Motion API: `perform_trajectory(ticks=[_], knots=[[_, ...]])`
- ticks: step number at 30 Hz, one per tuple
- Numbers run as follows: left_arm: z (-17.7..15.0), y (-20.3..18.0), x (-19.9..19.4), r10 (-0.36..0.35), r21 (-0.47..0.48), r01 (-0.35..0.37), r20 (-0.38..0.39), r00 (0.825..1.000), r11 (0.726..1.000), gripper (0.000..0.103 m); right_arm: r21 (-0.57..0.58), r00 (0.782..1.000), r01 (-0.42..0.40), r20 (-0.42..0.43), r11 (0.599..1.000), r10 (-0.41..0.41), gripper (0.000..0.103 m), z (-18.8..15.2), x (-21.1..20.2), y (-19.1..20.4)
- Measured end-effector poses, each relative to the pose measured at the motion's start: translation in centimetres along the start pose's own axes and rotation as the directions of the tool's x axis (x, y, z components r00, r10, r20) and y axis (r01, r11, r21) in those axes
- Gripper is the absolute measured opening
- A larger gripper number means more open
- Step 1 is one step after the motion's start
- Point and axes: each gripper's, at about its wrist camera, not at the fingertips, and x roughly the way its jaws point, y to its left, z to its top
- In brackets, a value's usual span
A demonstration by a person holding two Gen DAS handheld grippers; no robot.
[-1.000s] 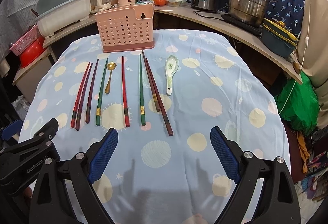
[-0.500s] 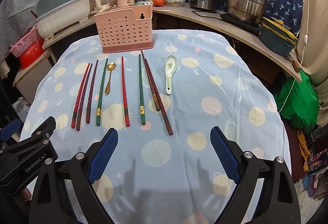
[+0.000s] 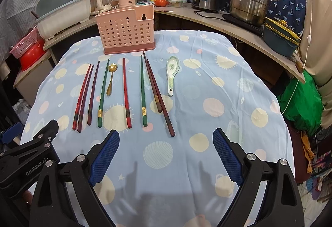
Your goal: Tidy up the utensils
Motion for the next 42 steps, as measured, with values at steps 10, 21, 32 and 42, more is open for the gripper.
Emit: perform_trajectory(ticks=[10, 21, 32, 42], knots=[[-0.10, -0.06, 0.17, 0.003, 0.010, -0.003, -0.002, 1.000, 1.000, 0.094, 0.000, 1.000, -0.004, 0.000, 1.000, 0.004, 0.087, -0.05, -0.09, -0.02], [-0.15, 0.00, -0.19, -0.006, 0.007, 0.006, 0.025, 1.000, 1.000, 0.094, 0.005, 1.000, -0.005, 0.000, 1.000, 0.005, 0.087, -0.14, -0.15, -0.11], [0.02, -0.31, -0.28, -0.002, 0.013, 0.002, 0.034, 0.999, 1.000, 0.094, 0.005, 1.000, -0.004, 0.000, 1.000, 0.004, 0.087, -0.11, -0.14, -0.09], [0.13, -0.47, 0.15, -0.007, 0.028, 0.006, 0.018, 1.000, 1.000, 0.094, 0.006, 1.000, -0.005, -0.008, 1.000, 0.005, 0.087, 0.00, 0.14, -0.24]])
